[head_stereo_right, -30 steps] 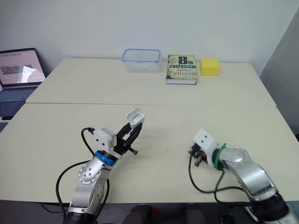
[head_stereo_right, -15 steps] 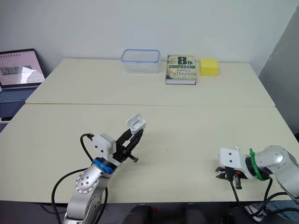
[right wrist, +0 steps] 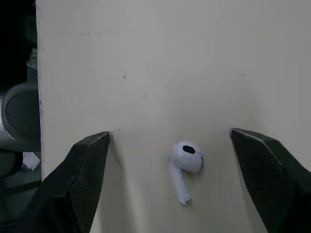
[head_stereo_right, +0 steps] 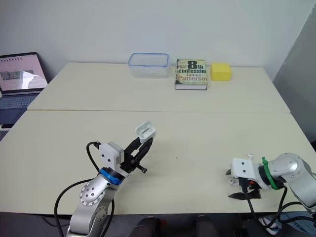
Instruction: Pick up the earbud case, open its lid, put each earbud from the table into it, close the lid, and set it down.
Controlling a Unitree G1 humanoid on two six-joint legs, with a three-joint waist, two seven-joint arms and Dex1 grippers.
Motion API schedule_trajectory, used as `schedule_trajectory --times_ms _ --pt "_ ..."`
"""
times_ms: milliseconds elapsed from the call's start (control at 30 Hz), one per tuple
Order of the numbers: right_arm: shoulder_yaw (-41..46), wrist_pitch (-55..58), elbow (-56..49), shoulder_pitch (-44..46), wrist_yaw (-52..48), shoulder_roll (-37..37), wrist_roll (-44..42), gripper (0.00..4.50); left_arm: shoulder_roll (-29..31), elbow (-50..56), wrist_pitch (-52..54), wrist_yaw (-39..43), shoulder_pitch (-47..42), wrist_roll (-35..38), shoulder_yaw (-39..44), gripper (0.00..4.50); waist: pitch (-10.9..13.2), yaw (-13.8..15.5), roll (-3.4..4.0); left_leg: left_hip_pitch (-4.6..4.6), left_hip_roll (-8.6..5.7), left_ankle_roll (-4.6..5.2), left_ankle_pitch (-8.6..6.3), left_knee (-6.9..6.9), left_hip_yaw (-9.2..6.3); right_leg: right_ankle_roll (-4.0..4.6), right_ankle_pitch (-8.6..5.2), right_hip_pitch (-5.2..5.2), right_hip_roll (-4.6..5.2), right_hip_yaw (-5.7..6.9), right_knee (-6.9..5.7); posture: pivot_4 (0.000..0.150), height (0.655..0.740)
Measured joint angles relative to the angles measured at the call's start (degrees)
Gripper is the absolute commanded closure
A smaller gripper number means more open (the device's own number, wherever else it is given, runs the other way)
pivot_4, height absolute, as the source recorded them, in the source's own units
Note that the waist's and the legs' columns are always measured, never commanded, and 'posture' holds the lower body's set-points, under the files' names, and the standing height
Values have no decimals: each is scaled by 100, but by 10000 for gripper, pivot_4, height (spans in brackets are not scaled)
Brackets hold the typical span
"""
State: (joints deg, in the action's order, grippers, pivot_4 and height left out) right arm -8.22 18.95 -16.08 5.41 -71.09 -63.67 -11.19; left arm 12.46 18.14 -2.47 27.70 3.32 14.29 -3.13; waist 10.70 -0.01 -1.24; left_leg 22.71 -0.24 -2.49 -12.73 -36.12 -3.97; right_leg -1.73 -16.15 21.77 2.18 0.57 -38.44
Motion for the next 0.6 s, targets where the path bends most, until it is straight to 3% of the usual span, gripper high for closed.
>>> schedule_trajectory --times_ms 167,267,600 --pt "777 634 -776 -367 29 -464 -325 5631 7 2 3 9 -14 4 -1 37362 0 24 3 12 1 0 0 3 -9 0 2 -2 0 9 24 1500 7400" --pt "808 1101 -1181 -479 254 -901 29 5631 8 1 2 29 -13 5 -4 37362 -1 25 4 13 1 0 0 2 -4 -4 7 -4 2 5 36 1500 7400" --pt "-634 1519 -1321 477 471 -705 1015 5631 -20 -52 -3 45 -101 -6 -149 37362 -1 22 4 17 0 -1 0 2 -3 -6 9 -4 6 4 45 1500 7400"
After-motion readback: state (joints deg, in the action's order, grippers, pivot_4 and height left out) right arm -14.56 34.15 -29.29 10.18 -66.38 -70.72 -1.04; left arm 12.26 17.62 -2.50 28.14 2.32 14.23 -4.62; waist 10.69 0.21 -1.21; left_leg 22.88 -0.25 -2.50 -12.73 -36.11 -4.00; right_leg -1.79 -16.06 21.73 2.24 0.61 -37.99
